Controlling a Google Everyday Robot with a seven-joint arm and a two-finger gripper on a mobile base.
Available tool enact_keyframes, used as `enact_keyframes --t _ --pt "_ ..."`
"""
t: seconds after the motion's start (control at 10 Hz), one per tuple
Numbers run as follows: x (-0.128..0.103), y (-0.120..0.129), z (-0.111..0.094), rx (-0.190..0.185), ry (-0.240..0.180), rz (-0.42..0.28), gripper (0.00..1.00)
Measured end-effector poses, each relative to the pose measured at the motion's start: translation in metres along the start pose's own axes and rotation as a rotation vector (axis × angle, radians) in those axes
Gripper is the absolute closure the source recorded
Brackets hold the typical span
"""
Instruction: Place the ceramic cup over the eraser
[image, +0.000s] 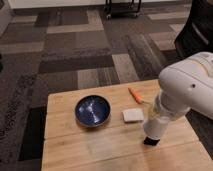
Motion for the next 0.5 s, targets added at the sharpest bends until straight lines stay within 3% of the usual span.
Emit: enact_keyframes --t 0.5 --pt "0.006 -0.009 0.018 0.015 0.026 0.022 0.98"
